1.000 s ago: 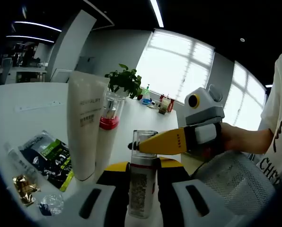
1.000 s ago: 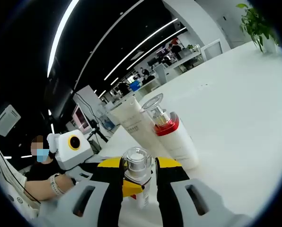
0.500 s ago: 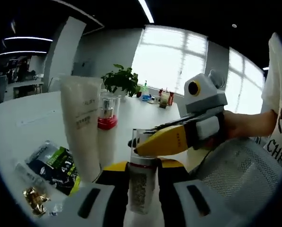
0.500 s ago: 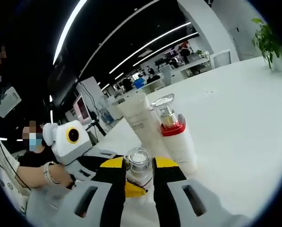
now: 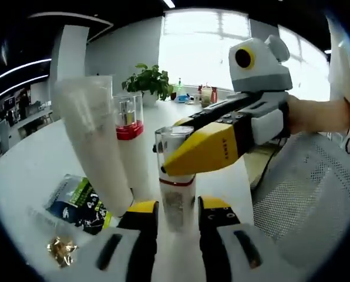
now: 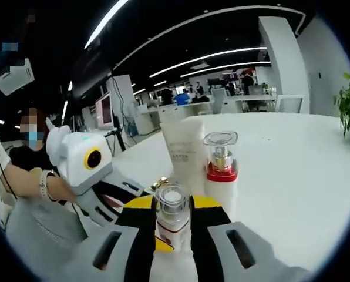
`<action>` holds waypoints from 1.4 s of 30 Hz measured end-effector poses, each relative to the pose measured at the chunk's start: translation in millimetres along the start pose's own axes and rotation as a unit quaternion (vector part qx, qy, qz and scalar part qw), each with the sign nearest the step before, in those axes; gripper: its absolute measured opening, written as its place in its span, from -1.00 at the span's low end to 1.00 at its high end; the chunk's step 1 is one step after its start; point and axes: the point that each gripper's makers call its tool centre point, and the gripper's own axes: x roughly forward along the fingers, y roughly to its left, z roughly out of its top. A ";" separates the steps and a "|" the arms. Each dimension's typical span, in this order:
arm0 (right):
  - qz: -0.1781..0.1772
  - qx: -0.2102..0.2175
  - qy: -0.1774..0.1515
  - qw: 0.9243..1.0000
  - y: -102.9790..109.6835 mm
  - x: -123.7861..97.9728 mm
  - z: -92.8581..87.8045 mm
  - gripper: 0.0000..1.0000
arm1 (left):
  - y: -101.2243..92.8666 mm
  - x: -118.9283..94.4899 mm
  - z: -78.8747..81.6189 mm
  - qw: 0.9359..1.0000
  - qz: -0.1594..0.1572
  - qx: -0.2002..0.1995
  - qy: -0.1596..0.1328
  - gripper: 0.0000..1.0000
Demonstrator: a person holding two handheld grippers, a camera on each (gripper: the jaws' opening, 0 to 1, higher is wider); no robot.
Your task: Arrange the skincare products in the storage area until every visible bottle or jar stands upright without overlapping.
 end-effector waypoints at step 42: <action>0.001 -0.066 0.071 0.995 -15.5 5.2 -29.6 -0.42 | 9.0 25.1 -23.5 1.000 0.022 0.012 0.020 -0.70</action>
